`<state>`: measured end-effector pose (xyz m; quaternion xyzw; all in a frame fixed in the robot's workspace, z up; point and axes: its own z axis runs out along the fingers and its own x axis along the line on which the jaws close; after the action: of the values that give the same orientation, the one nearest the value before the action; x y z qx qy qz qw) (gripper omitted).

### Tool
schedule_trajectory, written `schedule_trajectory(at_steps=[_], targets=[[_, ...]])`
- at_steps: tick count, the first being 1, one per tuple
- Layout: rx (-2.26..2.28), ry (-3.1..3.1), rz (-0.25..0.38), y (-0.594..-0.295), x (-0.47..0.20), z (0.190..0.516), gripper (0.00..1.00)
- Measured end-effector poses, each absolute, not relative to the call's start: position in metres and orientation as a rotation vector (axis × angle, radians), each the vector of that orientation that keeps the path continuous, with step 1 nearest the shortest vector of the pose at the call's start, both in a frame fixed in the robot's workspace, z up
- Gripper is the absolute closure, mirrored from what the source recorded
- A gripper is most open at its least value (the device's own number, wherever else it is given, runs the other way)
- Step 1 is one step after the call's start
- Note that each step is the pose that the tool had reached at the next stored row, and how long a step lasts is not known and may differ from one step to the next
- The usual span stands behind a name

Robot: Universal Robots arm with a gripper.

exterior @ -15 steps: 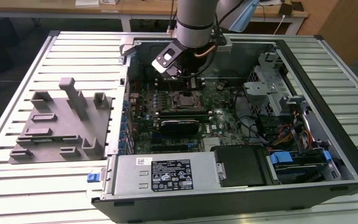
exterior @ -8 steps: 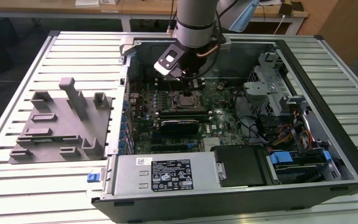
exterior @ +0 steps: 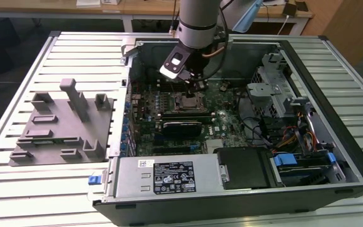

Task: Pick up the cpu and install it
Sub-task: 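Close the cpu cover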

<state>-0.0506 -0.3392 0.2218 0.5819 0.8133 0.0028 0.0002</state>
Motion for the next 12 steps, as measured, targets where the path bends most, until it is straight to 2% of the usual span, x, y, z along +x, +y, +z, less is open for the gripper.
schedule_trajectory(at_steps=[12], targets=[[1.539,2.739,0.009,-0.3392,-0.0506,0.2218,0.89]])
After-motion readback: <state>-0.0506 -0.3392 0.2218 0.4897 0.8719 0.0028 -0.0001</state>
